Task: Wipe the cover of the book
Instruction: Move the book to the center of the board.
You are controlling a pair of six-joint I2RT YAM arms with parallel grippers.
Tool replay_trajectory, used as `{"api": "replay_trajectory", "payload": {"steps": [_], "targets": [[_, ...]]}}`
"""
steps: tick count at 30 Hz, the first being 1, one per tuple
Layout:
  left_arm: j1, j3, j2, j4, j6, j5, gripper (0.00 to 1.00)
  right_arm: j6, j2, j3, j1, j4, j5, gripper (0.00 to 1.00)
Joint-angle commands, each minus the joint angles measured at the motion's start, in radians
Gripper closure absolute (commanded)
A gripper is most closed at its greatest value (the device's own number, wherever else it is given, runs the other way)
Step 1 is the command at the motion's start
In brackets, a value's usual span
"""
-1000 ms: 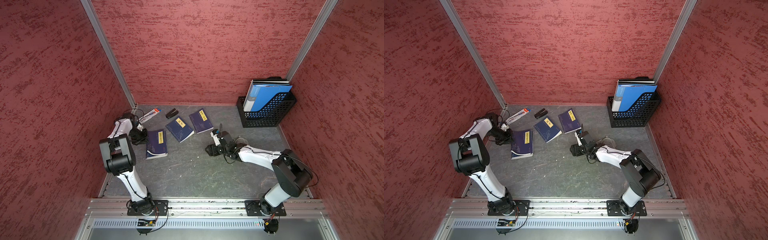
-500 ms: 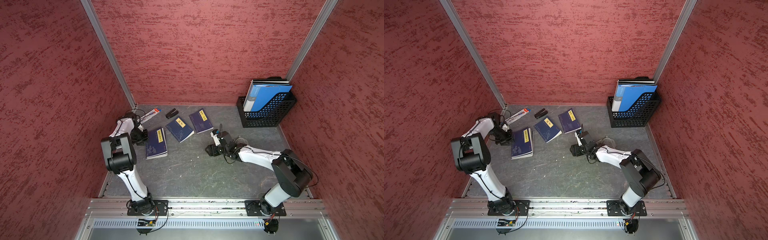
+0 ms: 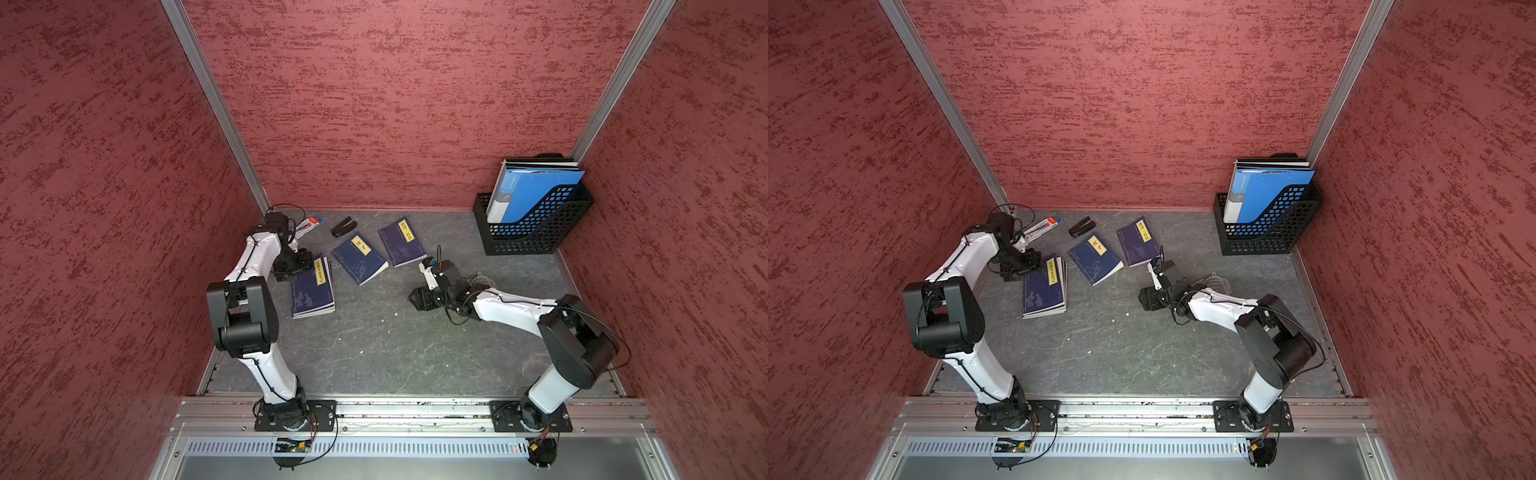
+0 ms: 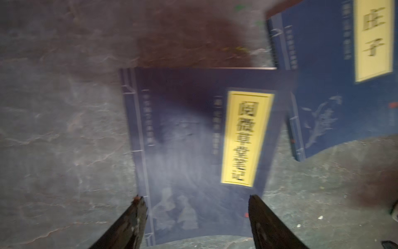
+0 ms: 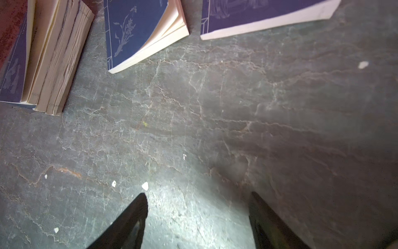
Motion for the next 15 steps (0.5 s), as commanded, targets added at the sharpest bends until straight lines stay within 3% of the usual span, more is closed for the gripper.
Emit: {"api": "replay_trajectory", "payload": {"steps": [1,4,7,15], "targets": [[-0.077,-0.056,-0.042,0.135,-0.111,0.096,0.24,-0.043,0.055,0.116,-0.006,-0.033,0.051,0.26],[-0.144,-0.112,-0.048,0.250,-0.196,0.138,0.23,-0.071,0.135,0.247,-0.009,-0.073,0.061,0.27],[-0.195,-0.147,-0.031,0.323,-0.303,0.105,0.23,-0.102,0.234,0.400,-0.012,-0.115,0.048,0.28],[-0.249,-0.137,0.064,0.413,-0.373,0.078,0.24,-0.182,0.536,0.831,-0.014,-0.293,-0.012,0.35]]}}
